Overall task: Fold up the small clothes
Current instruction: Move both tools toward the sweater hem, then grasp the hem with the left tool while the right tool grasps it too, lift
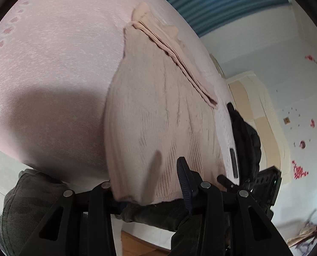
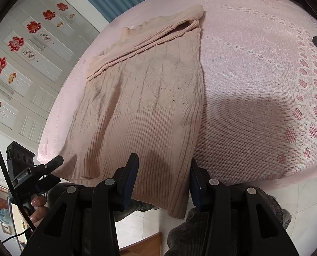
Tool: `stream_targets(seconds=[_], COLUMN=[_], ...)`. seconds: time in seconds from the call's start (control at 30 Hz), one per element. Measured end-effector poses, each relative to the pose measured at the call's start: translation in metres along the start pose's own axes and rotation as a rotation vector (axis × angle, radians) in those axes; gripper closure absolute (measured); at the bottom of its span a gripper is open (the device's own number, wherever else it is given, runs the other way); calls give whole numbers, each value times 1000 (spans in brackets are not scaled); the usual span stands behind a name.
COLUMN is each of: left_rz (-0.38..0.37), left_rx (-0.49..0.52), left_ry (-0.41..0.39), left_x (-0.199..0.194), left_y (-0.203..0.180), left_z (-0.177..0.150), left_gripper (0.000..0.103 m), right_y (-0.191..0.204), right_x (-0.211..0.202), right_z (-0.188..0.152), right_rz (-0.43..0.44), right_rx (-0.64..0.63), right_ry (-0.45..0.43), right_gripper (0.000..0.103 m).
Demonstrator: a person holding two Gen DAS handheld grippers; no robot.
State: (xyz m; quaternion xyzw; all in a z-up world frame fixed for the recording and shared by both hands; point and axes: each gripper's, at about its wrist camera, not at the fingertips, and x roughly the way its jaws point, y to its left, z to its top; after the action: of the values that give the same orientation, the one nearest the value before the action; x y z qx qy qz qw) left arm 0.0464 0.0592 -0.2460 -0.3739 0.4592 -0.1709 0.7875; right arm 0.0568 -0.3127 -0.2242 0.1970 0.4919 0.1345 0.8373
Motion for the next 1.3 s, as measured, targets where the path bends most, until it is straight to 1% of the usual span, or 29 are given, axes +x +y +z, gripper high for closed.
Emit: stream_targets(seconds=[0.1, 0.17, 0.27, 0.3, 0.43, 0.5, 0.53, 0.57, 0.6, 0.67, 0.77, 0.87, 0.9, 0.97, 1.0, 1.13, 1.17, 1.23, 1.3], left_rz=[10, 33, 44, 44, 60, 66, 63, 59, 59, 65, 74, 90, 81, 35, 27, 31, 30, 22, 39], left_rx=[-26, -42, -55, -55, -53, -47, -41, -35, -27, -11, 11, 22, 23, 27, 28, 19, 19, 21, 19], left_ry=[-34, -65, -105, -110, -111, -111, -106, -103, -102, -105, -103, -113, -119, -125, -127, -132, -131, -135, -173], left_x=[-6, -10, -14, -16, -15, -16, -16, -17, -16, -15, -14, -14, -15, -18, -19, -20, -20, -22, -29], left_y=[5, 8, 9, 9, 9, 9, 8, 8, 7, 3, 0, -2, -2, -1, 0, 1, 0, -1, -1], left_z=[1, 1, 0, 0, -2, -2, -2, -2, -2, -1, 0, 0, 1, 2, 3, 6, 8, 10, 15], left_gripper=[65, 66, 71, 71, 80, 88, 94, 96, 96, 96, 96, 96, 96, 96, 96, 96, 95, 96, 96], right_y=[-1, -1, 0, 0, 0, 0, 0, 0, 0, 0, 0, 5, 6, 7, 6, -1, -4, -9, -14], right_x=[0, 0, 0, 1, 0, -1, -1, -1, -1, 0, 0, -5, -5, -5, -6, -10, -13, -19, -23], right_z=[0, 0, 0, 0, -1, -2, -3, -3, -4, -4, -4, -5, -5, -4, -4, -1, 1, 1, 3], right_rz=[8, 8, 3, -5, -8, -9, -13, -19, -30, -45, -56, -68, -74, -79, -76, -31, 6, 49, 84], right_rx=[11, 15, 12, 9, 8, 9, 9, 9, 7, 6, 3, -17, -22, -25, -23, 12, 23, 49, 82], right_ry=[-1, -3, -5, -5, -3, -3, -4, -5, -6, -3, -5, -34, -38, -42, -44, -70, -83, -119, -146], right_gripper=[58, 58, 59, 60, 61, 63, 65, 69, 72, 87, 95, 95, 95, 96, 96, 96, 97, 97, 98])
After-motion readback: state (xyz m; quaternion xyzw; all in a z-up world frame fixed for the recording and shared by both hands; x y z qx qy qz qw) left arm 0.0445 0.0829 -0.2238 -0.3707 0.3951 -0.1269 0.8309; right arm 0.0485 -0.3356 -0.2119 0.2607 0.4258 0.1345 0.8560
